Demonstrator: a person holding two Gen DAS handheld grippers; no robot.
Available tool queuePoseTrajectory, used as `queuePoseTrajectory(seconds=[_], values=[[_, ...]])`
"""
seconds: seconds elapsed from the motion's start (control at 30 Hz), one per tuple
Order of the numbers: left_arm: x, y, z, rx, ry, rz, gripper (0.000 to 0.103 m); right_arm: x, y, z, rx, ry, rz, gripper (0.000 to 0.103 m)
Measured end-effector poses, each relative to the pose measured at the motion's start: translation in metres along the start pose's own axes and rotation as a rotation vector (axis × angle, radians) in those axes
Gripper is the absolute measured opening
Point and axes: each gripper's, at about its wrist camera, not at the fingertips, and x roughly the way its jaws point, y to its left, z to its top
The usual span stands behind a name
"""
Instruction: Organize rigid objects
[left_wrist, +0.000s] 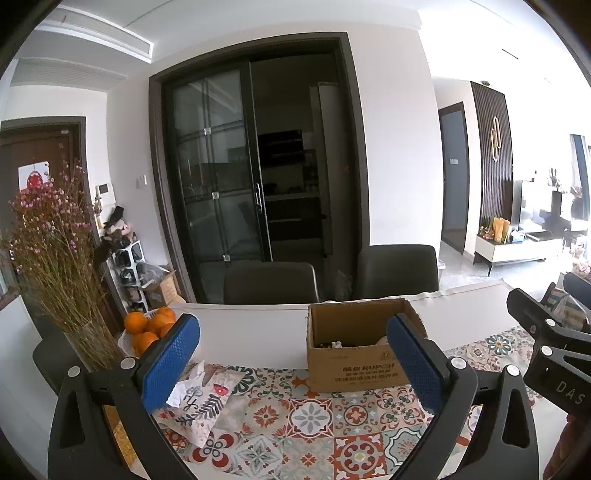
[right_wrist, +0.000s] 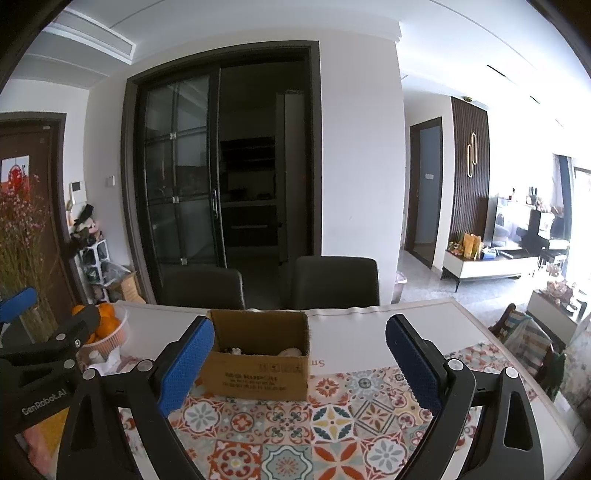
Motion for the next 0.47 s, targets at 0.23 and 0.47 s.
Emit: queuePoseTrajectory(seconds=[0.23, 0.47], values=[[0.0019, 0.0019, -0.0012, -0.006, 0.011, -0.015, 0.103, -0.0001, 0.0006, 0.0007, -0.003, 0.001, 0.003, 0.095], [0.0033, 0.0028, -0.0019, -0.01, 0.013, -0.008, 0.103, 0.0005, 0.0005, 0.0013, -0.003, 0.001, 0.004, 0.095]])
